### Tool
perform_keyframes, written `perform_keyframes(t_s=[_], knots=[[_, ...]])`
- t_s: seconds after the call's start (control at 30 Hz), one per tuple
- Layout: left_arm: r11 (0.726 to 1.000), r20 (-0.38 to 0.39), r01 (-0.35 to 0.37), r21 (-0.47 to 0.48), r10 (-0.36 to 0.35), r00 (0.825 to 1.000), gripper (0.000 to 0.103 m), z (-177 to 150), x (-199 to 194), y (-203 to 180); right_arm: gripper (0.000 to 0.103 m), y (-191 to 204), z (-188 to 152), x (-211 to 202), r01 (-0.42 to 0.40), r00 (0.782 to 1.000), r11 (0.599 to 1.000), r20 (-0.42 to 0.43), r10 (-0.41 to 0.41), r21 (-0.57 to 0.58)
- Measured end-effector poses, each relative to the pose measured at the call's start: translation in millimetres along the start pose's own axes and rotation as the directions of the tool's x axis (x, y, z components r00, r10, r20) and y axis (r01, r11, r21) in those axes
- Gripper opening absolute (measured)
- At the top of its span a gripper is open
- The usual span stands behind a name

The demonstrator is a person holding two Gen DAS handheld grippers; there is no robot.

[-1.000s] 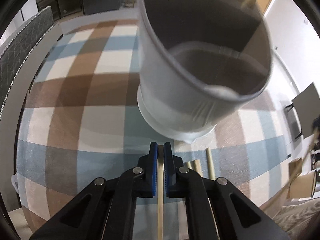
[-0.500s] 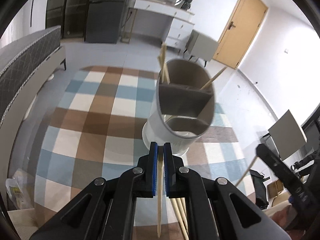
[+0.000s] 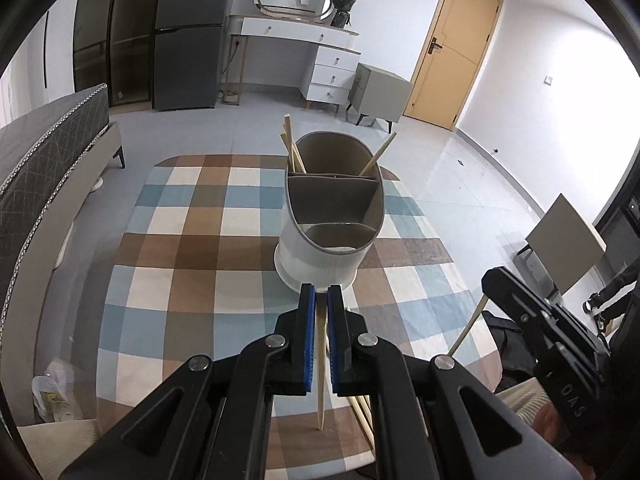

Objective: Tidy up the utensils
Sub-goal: 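Lift both held chopsticks and lower them into the utensil holder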

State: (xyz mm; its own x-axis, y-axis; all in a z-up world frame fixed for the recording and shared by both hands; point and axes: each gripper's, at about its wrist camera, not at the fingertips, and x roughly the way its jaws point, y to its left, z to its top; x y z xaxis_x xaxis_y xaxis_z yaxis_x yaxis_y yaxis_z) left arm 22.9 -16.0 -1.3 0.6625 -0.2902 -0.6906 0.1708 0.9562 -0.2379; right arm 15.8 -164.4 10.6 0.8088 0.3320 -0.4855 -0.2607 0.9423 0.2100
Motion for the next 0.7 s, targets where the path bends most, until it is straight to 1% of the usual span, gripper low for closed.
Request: perform_keyframes(t_s=[0.1, 0.43, 0.57, 0.7], knots=[[1.000, 0.014, -0.004, 0.015, 0.004, 1.000, 0.001, -1, -7, -2, 0.006, 0, -1, -4, 0.009, 1.000, 1.000, 0.005, -0.010, 0.006], [0.999, 0.026, 0.023, 0.029, -0.023, 0.999, 0.001, -3, -17, 0, 0.006, -1, -2, -19, 0.040, 0.999, 0.999, 0.026, -0.041, 0.032], [0.999, 0.036, 0.032, 0.036, -0.033, 0.999, 0.001, -2, -22, -1, 0.006, 0, 2, -24, 0.046, 0.998, 0.999, 0.038, -0.047, 0.028], [0.998, 0.050, 0.044, 0.048, -0.046, 0.998, 0.001, 2, -31, -1, 0.006, 4, 10, -29, 0.051, 0.996, 0.999, 0.069, -0.051, 0.014]])
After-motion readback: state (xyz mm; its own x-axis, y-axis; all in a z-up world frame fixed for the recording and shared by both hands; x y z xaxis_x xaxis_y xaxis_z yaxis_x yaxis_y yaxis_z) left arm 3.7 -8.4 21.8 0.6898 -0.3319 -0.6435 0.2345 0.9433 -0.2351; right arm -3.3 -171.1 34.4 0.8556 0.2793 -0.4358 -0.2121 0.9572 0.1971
